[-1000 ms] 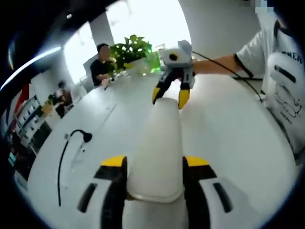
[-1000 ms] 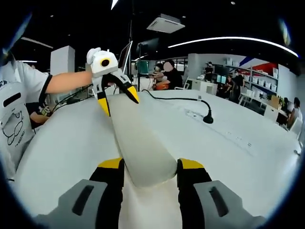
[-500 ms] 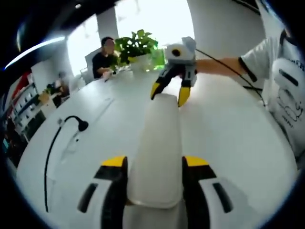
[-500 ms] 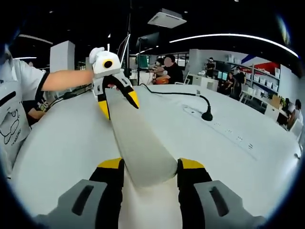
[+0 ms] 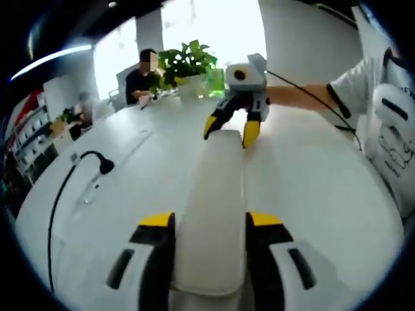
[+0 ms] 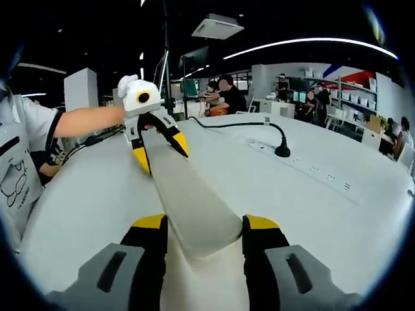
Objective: Arrange the utensils inside the cutlery case until each visible utensil rests in its matching compartment.
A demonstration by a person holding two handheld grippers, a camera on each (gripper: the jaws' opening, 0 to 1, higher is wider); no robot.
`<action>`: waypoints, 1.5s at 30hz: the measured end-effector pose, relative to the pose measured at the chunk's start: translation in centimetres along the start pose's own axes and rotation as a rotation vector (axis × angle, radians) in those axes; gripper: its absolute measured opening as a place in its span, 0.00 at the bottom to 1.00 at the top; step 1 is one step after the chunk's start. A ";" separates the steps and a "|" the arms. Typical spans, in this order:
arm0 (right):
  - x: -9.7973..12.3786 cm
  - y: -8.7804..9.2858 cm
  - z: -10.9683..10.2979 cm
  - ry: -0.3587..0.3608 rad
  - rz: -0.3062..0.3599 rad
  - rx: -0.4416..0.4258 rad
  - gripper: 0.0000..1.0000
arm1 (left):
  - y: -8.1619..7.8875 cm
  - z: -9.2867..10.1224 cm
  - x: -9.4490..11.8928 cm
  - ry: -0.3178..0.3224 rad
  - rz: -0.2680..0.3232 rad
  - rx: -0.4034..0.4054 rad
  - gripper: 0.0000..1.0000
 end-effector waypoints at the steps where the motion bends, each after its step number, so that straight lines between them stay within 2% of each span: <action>1: 0.0 0.0 -0.1 0.001 0.001 -0.003 0.47 | 0.2 -0.2 -0.1 -0.011 -0.009 0.009 0.48; 2: 0.2 -0.1 -0.2 0.001 -0.002 0.001 0.47 | 0.8 -0.6 0.1 -0.041 -0.059 0.024 0.51; 3: 0.3 -0.8 -0.7 -0.021 0.050 -0.014 0.49 | 0.6 -0.6 0.1 -0.044 -0.053 0.011 0.53; 4: 0.8 -1.6 -1.2 -0.036 0.094 -0.034 0.52 | 0.4 -0.6 0.5 -0.049 -0.040 0.009 0.53; 6: 2.1 -2.9 -1.6 -0.040 0.162 -0.041 0.55 | -1.0 -0.8 1.5 -0.080 0.028 0.046 0.54; 9: 3.7 -3.4 -2.4 -0.034 0.179 -0.038 0.56 | -2.5 -1.0 3.5 -0.128 0.083 0.064 0.57; 13: 4.9 -3.6 -3.3 -0.048 0.213 -0.081 0.55 | -4.3 -0.3 6.8 -0.180 0.139 0.059 0.56; 15: 5.3 -3.9 -3.6 -0.049 0.223 -0.102 0.48 | -4.4 -0.2 7.8 -0.208 0.149 0.093 0.54; 17: 5.8 -4.6 -4.3 -0.056 0.245 -0.108 0.42 | -4.5 0.0 8.6 -0.233 0.143 0.118 0.53; 20: 6.3 -5.5 -5.9 -0.061 0.268 -0.109 0.50 | -5.3 0.6 9.9 -0.289 0.156 0.139 0.51; 22: 6.7 -5.7 -6.4 -0.007 0.272 -0.102 0.54 | -5.9 1.3 10.6 -0.328 0.145 0.173 0.50; 24: 7.1 -5.9 -7.1 0.008 0.294 -0.104 0.62 | -5.8 1.7 11.4 -0.386 0.089 0.170 0.50; 25: 7.3 -6.1 -7.2 0.015 0.310 -0.112 0.64 | -6.3 2.1 11.7 -0.404 0.107 0.160 0.50; 26: 7.7 -6.5 -7.7 0.017 0.345 -0.114 0.65 | -6.9 2.4 12.1 -0.430 0.132 0.186 0.50; 29: 9.0 -7.3 -9.4 0.021 0.441 -0.107 0.64 | -9.0 4.1 13.2 -0.445 0.262 0.284 0.50; 31: 9.9 -7.2 -11.0 0.019 0.461 -0.078 0.63 | -10.1 5.2 14.3 -0.476 0.304 0.274 0.50; 32: 10.4 -7.0 -11.8 0.023 0.459 -0.042 0.60 | -10.4 5.8 14.8 -0.494 0.307 0.260 0.50; 35: 12.2 -6.2 -13.3 0.098 0.471 0.106 0.43 | -11.6 7.7 17.0 -0.552 0.344 0.217 0.51; 38: 13.8 -5.1 -15.3 0.077 0.499 0.048 0.41 | -12.0 9.3 19.3 -0.587 0.369 0.216 0.51; 41: 14.9 -4.4 -16.3 0.048 0.539 -0.025 0.40 | -11.8 10.7 21.1 -0.651 0.381 0.214 0.51; 43: 15.6 -4.0 -16.3 0.071 0.545 -0.047 0.39 | -11.5 11.2 22.3 -0.697 0.376 0.198 0.51; 45: 16.4 -4.0 -16.2 0.094 0.568 -0.056 0.37 | -11.8 11.5 23.7 -0.753 0.412 0.195 0.48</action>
Point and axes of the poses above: the point that each gripper's makers call its tool centre point, and the gripper's own axes: x roughly backward along the fingers, z roughly to its right, y roughly out of its underside, the point moved 3 cm from there along x, roughly backward along the fingers, and after that the axes turned 14 degrees about -x, right-handed, at the moved point
